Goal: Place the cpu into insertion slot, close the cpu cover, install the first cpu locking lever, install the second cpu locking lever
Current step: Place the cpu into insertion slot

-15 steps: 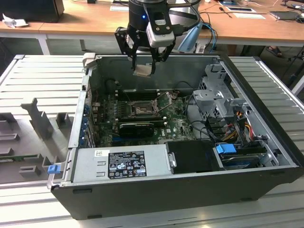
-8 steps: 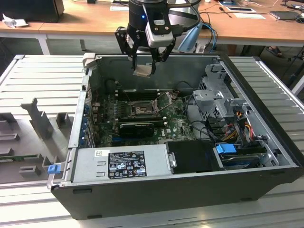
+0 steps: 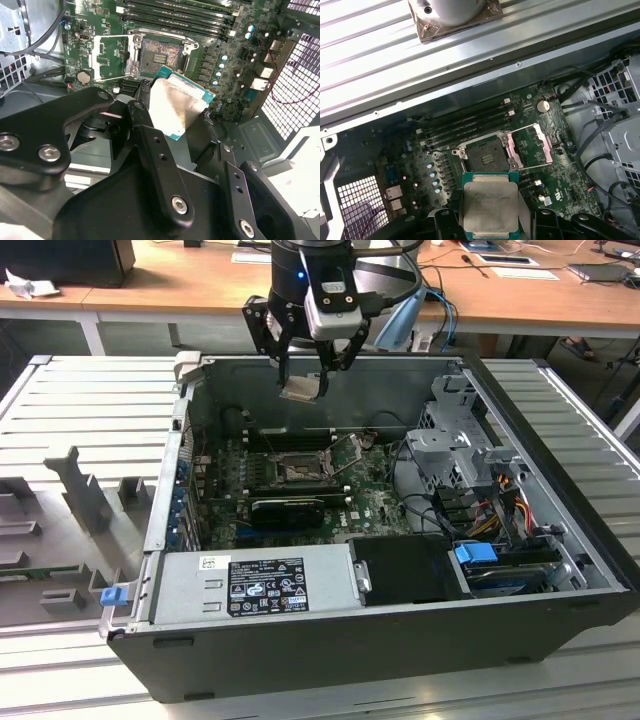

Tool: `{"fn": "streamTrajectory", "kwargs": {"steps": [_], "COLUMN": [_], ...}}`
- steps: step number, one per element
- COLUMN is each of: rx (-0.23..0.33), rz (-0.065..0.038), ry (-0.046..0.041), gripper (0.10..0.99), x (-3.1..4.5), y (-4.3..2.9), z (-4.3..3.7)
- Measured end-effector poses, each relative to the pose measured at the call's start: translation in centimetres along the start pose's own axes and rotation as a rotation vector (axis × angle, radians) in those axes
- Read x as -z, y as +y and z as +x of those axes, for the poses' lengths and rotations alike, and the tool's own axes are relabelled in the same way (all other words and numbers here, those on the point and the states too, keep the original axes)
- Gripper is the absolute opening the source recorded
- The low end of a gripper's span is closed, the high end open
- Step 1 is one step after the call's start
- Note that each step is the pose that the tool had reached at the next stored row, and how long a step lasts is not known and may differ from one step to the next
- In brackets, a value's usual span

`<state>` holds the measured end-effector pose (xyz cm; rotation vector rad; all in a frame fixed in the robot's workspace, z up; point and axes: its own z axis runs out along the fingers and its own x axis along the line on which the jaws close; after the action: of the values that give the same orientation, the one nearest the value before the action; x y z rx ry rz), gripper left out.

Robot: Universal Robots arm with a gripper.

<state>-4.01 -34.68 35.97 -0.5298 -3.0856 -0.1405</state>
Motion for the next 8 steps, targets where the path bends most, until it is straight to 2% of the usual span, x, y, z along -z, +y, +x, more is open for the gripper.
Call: {"fn": "streamTrajectory", "kwargs": {"steps": [8], "rx": [-0.037], "rz": [-0.001], "ry": [-0.0032], "gripper": [0.529], "x": [0.0], "y": [0.0], "z": [0.0]}}
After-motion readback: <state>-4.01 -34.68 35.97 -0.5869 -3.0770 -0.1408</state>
